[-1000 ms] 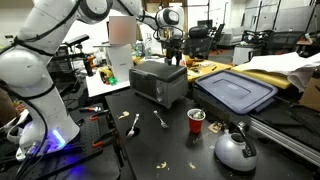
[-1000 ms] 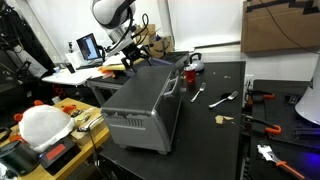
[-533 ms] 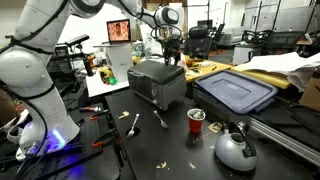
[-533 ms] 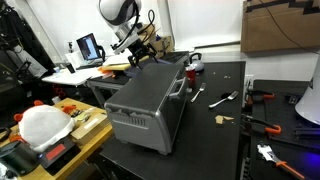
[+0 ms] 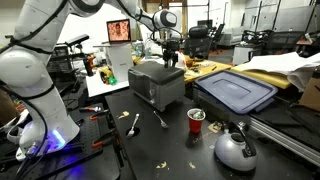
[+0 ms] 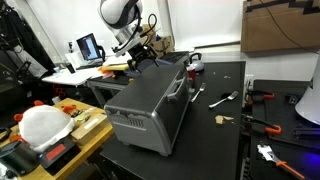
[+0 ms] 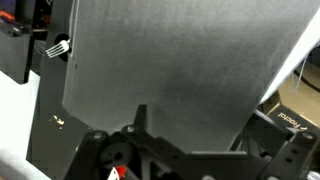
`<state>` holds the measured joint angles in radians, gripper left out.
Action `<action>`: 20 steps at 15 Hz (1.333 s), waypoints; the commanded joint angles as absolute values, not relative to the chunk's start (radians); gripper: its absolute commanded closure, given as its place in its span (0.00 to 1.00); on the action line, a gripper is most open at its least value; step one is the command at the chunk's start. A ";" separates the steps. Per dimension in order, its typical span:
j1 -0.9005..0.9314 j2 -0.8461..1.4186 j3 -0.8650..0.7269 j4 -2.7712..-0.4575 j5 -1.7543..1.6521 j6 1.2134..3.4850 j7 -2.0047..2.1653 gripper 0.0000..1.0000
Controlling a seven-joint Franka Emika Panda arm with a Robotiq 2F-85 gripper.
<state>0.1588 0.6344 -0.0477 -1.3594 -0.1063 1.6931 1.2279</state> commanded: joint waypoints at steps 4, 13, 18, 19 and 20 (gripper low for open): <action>0.199 0.606 -0.009 -1.397 -0.108 1.863 1.129 0.00; 0.202 0.553 0.073 -1.442 0.004 1.949 0.901 0.00; 0.200 0.495 0.085 -1.497 0.060 1.939 0.769 0.00; 0.200 0.480 0.084 -1.516 0.062 1.936 0.745 0.00; 0.200 0.466 0.082 -1.535 0.066 1.932 0.727 0.00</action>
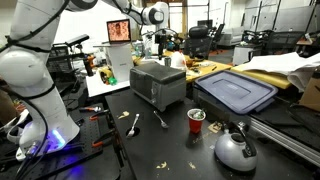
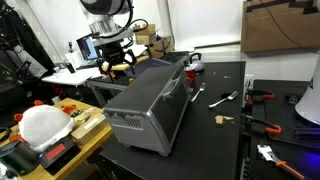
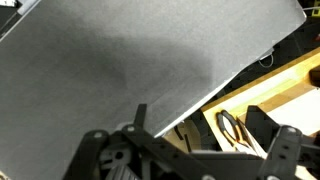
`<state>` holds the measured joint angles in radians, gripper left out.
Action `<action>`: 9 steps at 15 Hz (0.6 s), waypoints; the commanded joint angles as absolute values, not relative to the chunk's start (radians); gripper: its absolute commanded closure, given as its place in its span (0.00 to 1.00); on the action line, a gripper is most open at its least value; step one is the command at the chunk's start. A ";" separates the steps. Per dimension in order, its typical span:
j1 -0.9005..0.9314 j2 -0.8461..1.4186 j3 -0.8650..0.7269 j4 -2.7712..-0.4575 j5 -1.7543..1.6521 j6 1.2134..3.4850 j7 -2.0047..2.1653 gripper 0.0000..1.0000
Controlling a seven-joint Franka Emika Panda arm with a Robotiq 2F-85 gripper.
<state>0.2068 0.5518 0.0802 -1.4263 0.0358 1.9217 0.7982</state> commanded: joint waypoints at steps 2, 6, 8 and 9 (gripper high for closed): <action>0.198 0.435 0.080 -1.580 0.076 1.924 0.703 0.00; 0.192 0.379 0.077 -1.680 0.085 1.925 0.673 0.00; 0.193 0.355 0.070 -1.727 0.076 1.928 0.682 0.00; 0.190 0.342 0.066 -1.750 0.072 1.928 0.687 0.00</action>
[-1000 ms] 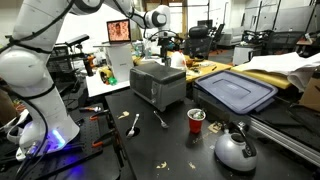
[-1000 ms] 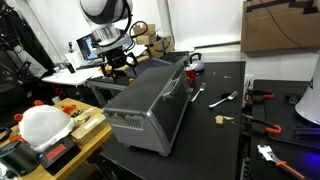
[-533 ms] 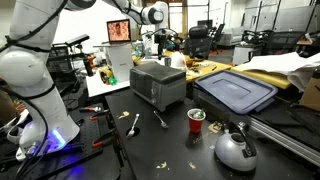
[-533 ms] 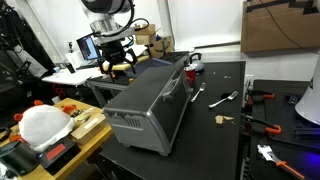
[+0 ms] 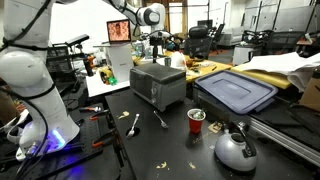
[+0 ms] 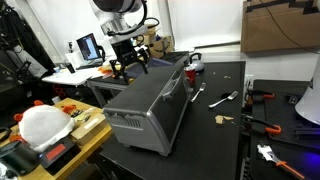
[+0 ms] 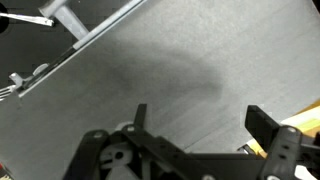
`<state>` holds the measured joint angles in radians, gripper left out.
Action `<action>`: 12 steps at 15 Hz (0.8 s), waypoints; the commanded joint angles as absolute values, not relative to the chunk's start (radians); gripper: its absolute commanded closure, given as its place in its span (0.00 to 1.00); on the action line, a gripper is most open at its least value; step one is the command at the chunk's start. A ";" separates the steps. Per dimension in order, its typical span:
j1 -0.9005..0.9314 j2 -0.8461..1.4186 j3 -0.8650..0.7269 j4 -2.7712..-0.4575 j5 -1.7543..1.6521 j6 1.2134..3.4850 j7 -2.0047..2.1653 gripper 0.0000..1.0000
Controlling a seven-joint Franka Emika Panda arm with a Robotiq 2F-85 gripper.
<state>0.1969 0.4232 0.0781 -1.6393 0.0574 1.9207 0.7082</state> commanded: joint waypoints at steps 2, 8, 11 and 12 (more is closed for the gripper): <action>0.185 0.311 0.055 -1.795 0.056 1.928 0.695 0.00; 0.146 0.241 0.026 -1.920 0.009 1.942 0.587 0.00; 0.113 0.209 0.021 -1.973 0.000 1.955 0.463 0.00; 0.100 0.195 0.019 -1.989 0.002 1.954 0.412 0.00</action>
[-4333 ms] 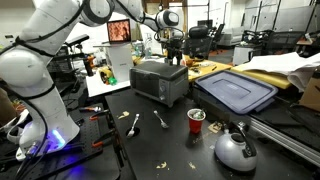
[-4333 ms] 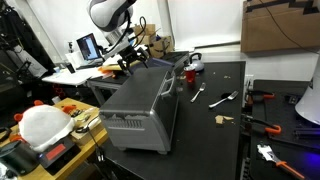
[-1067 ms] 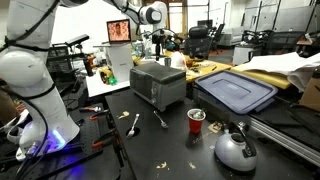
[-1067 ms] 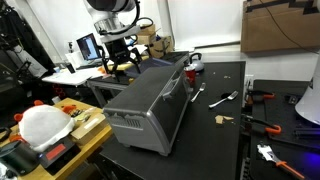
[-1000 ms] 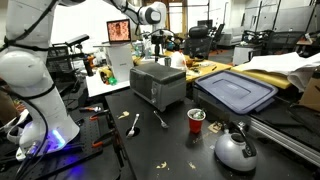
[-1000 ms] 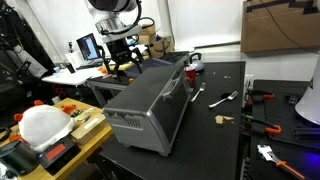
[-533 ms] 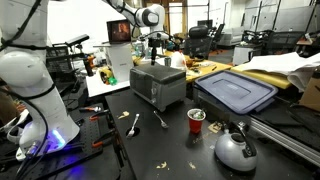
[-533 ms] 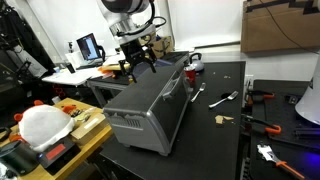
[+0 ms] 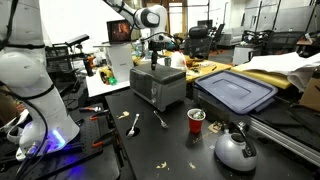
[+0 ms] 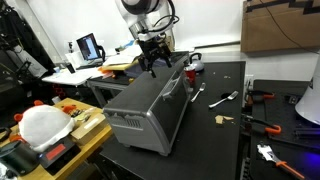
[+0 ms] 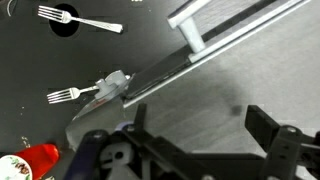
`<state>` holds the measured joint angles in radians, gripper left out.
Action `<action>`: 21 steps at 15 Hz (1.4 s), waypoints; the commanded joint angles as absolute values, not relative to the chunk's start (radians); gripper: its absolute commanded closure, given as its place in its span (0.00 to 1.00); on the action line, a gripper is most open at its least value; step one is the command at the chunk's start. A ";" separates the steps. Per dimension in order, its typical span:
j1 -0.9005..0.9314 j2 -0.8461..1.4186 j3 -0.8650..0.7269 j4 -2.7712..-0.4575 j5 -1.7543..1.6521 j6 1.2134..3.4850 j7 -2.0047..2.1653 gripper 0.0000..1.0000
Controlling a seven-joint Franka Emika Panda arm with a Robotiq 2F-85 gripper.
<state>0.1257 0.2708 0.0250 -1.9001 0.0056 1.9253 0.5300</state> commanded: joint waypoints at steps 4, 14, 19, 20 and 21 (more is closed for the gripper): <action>0.057 0.153 0.015 -2.035 -0.005 1.923 0.240 0.00; 0.022 0.068 0.006 -2.163 -0.135 1.918 0.009 0.00; 0.033 0.037 0.018 -2.234 -0.231 1.965 0.013 0.00; 0.034 0.031 0.021 -2.251 -0.235 1.986 0.016 0.00; 0.035 0.027 0.024 -2.265 -0.237 2.005 0.018 0.00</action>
<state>0.0292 0.0833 0.0168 -2.1881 -0.2143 1.9457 0.0268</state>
